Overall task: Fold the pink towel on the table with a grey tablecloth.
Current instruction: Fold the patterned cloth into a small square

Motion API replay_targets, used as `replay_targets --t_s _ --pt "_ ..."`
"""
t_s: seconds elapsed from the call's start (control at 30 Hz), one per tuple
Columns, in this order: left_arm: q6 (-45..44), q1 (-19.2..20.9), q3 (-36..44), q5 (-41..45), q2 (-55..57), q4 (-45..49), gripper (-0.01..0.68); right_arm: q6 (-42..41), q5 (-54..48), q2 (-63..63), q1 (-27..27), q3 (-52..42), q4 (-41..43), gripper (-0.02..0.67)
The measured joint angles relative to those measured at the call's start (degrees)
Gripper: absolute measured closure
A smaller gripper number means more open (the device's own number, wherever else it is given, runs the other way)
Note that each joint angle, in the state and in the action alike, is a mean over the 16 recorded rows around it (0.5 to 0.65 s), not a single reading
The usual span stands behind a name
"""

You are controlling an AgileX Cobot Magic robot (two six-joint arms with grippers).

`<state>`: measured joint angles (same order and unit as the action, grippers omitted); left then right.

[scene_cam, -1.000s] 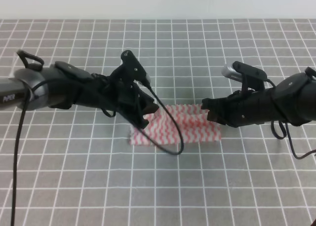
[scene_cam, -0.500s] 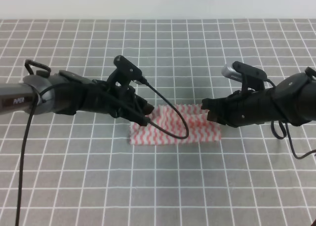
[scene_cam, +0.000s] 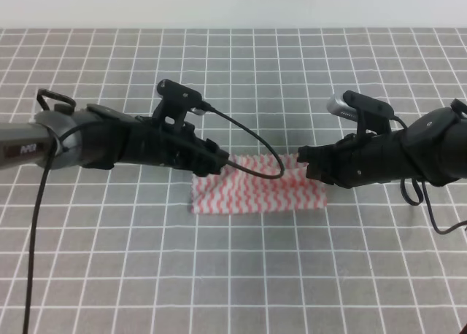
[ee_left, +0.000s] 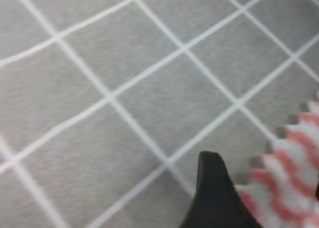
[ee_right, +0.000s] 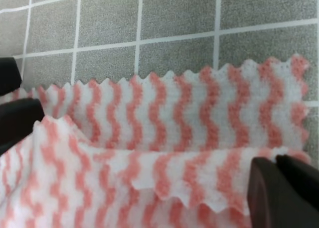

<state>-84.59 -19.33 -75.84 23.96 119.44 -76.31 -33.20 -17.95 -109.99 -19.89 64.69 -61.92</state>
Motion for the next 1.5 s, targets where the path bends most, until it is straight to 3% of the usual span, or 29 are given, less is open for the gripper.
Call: replay_targets --t_s 0.53,1.13,1.5 --pt "11.4 0.2 -0.8 1.4 -0.1 6.9 0.289 -0.1 0.0 -0.1 0.0 0.0 0.0 0.662" --pt "32.7 3.9 -4.8 15.2 -1.2 20.0 0.29 -0.2 0.3 0.0 0.0 0.0 -0.1 0.663" --pt "33.0 2.1 -5.0 14.0 -0.1 19.7 0.29 -0.2 0.4 0.0 0.0 0.0 -0.2 0.663"
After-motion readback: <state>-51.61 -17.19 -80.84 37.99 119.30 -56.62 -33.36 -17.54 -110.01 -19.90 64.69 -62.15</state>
